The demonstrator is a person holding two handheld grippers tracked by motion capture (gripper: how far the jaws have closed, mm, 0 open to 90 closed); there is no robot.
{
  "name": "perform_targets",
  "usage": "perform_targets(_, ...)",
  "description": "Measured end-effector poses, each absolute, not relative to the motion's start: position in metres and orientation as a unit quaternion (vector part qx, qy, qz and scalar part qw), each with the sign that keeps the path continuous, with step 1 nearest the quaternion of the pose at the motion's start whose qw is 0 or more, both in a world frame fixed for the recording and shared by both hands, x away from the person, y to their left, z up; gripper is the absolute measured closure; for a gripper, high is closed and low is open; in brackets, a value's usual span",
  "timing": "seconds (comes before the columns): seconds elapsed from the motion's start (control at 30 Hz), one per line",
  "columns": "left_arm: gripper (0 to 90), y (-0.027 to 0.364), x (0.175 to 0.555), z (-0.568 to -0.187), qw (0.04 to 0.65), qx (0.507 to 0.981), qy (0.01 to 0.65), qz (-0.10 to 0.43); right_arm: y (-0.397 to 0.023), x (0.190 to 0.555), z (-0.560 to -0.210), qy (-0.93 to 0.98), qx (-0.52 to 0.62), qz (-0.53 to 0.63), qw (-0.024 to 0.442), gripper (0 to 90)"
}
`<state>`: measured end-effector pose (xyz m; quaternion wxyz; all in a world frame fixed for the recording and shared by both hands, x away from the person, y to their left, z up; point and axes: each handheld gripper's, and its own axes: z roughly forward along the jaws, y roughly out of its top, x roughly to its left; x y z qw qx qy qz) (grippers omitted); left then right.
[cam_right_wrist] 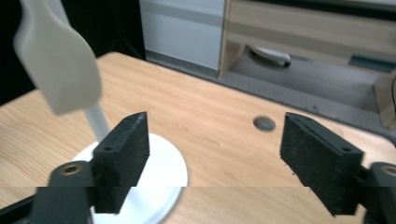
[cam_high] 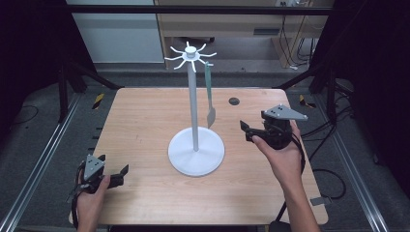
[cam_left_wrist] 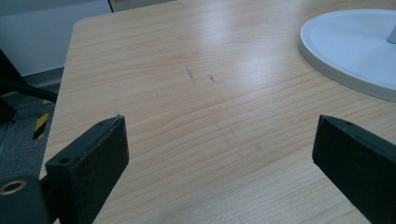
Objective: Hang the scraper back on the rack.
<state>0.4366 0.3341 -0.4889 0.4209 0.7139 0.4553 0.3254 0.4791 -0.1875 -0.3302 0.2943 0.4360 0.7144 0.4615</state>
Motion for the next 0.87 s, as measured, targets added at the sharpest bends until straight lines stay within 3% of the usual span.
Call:
perform_targets(0.3,3.2,0.338,0.435,-0.489,0.422,0.709,0.46,0.327,-0.197,0.478,-0.378,0.712,0.466,0.447,0.277,6.9)
perform_targets(0.87,3.1,0.335,0.438,-0.49,0.418,0.722,0.451,0.319,-0.206,0.472,-0.475,0.701,0.519,0.416,0.259,10.3)
